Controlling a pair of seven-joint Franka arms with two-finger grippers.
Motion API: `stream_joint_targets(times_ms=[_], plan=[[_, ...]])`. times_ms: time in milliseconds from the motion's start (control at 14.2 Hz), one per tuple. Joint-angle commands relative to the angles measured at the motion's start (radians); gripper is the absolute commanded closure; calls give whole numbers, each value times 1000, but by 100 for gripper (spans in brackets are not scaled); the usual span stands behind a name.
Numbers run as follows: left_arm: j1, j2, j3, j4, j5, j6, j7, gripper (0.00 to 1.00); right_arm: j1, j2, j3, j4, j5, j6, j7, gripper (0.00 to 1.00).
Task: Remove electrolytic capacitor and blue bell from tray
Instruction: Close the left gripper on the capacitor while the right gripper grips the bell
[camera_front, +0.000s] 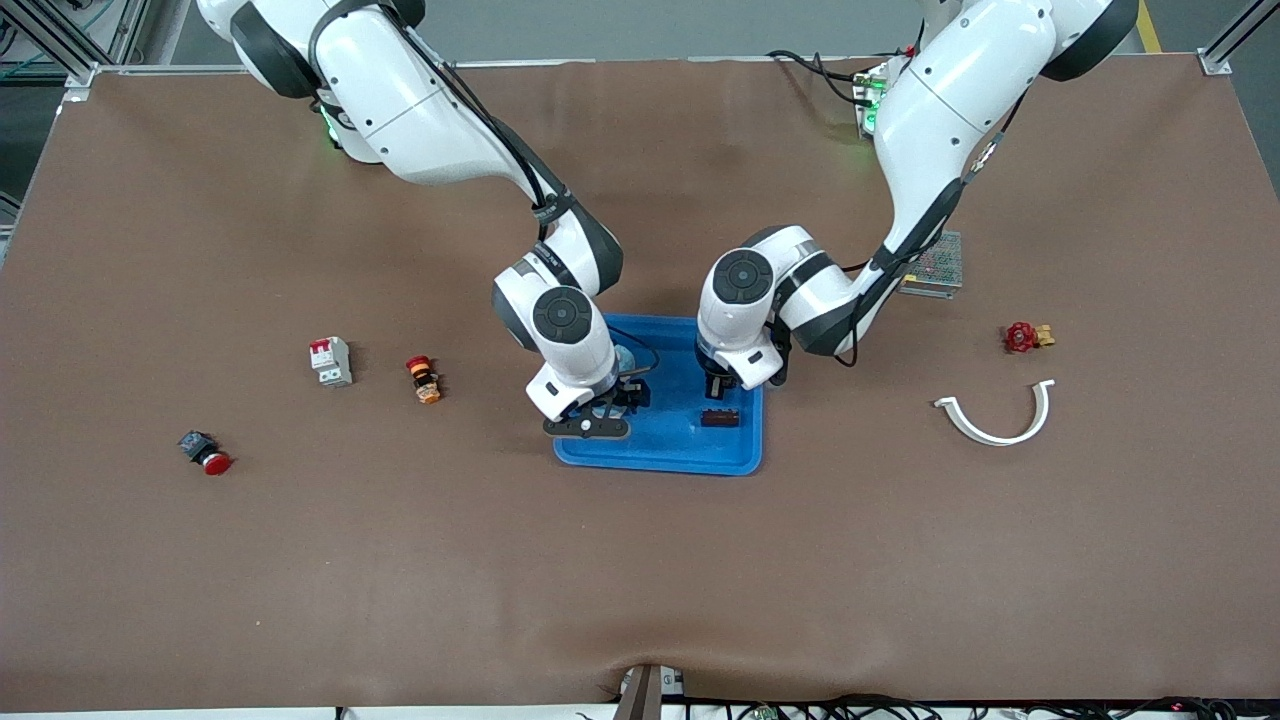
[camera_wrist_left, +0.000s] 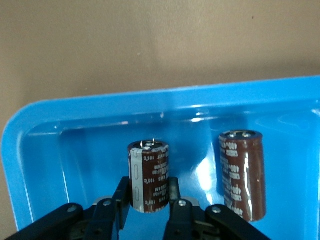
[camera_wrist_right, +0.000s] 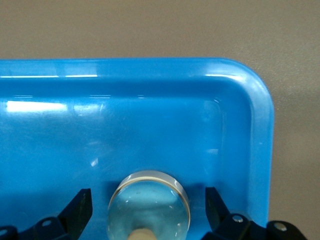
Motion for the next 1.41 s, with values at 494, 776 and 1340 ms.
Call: stream_joint_targets(times_ms=[494,776,1340], plan=[[8,-29,-11,186,-110,-341,229,100,10,13,-7,21,-24,-16,20,61],[14,-84,-13,229,-178,-536,529,100,0,-6,-7,35,-17,-55,14,61],[93,-234,-13,107,-233,-647,1244,100,-126,-59,16,231,22,-425,-171,61]])
